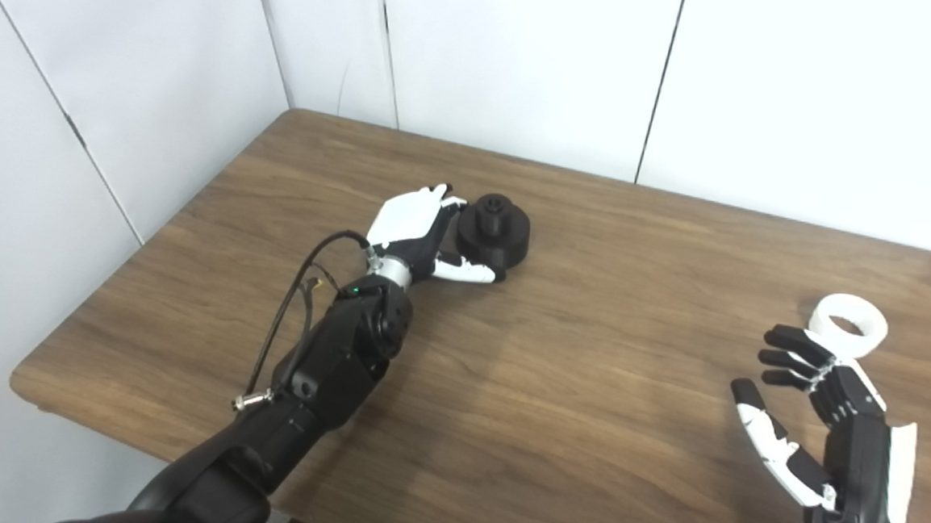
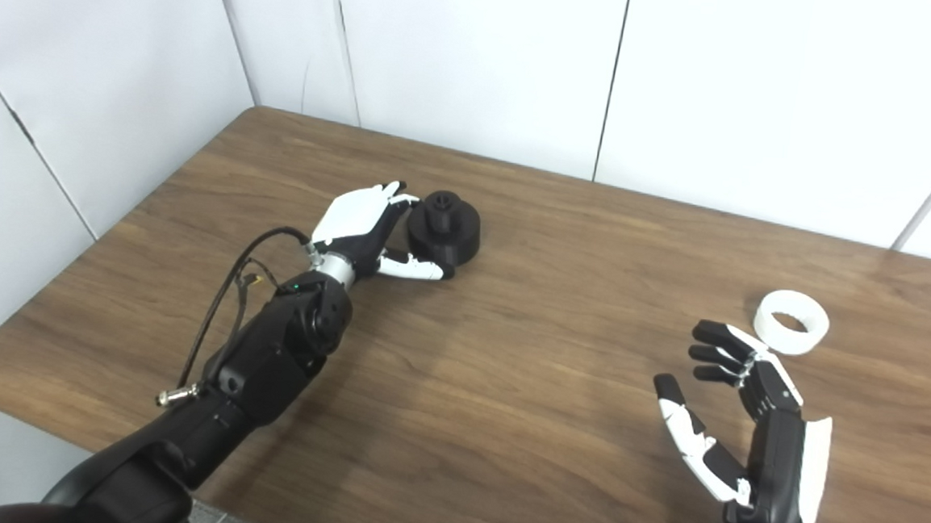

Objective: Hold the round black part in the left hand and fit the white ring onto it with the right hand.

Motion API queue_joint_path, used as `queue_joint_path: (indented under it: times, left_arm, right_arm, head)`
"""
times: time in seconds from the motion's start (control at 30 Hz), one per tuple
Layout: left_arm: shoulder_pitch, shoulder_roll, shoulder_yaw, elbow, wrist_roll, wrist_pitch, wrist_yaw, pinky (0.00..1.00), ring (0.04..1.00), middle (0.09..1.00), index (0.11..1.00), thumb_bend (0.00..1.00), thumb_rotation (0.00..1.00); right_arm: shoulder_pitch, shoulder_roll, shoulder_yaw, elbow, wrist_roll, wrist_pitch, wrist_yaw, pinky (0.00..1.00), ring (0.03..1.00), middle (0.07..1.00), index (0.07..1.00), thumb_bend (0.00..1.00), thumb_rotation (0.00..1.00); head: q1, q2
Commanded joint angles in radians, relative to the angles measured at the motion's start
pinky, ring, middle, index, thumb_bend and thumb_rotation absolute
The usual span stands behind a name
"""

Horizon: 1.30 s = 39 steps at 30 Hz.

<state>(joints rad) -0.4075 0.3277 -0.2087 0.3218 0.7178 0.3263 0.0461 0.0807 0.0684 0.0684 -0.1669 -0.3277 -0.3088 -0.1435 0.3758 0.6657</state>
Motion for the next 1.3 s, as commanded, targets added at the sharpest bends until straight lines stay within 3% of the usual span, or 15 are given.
queue_joint_path:
  times: [0.0,0.07,0.2,0.43,0.83,1.27]
  left_arm:
    - [-0.031,-0.020,0.038,0.017,-0.077,-0.054,0.023,0.92,0.997,0.994,0.796,0.95,0.49]
    - [-0.033,-0.045,0.086,0.043,-0.142,-0.096,0.057,0.90,0.967,0.962,0.743,0.93,0.40]
    - [-0.034,-0.072,0.130,0.090,-0.189,-0.168,0.123,0.81,0.923,0.923,0.687,0.87,0.32]
    - [-0.034,-0.077,0.130,0.146,-0.202,-0.246,0.206,0.78,0.896,0.902,0.637,0.79,0.25]
    - [-0.030,-0.075,0.115,0.147,-0.209,-0.248,0.223,0.77,0.884,0.889,0.596,0.77,0.23]
    - [0.016,-0.065,0.071,0.065,-0.213,-0.191,0.145,0.76,0.908,0.905,0.589,0.82,0.26]
  right_arm:
    - [0.057,-0.018,-0.004,-0.026,0.005,-0.009,0.003,0.55,0.626,0.678,0.677,0.53,0.22]
    - [0.058,-0.019,-0.003,-0.028,0.004,-0.008,0.004,0.54,0.622,0.676,0.679,0.53,0.21]
    - [0.060,-0.017,-0.003,-0.035,0.005,-0.001,0.007,0.54,0.623,0.677,0.679,0.53,0.21]
    - [0.061,-0.018,-0.009,-0.038,0.013,0.001,0.009,0.54,0.611,0.676,0.678,0.53,0.19]
    - [0.059,-0.017,-0.013,-0.040,0.011,0.003,0.010,0.53,0.604,0.676,0.678,0.53,0.20]
    - [0.054,-0.009,-0.009,-0.038,0.002,0.001,0.007,0.52,0.600,0.672,0.677,0.53,0.19]
  head:
    - [0.001,0.001]
    - [-0.002,0.002]
    - [-0.004,0.005]
    - [-0.001,0.007]
    - [-0.004,0.009]
    - [-0.016,0.013]
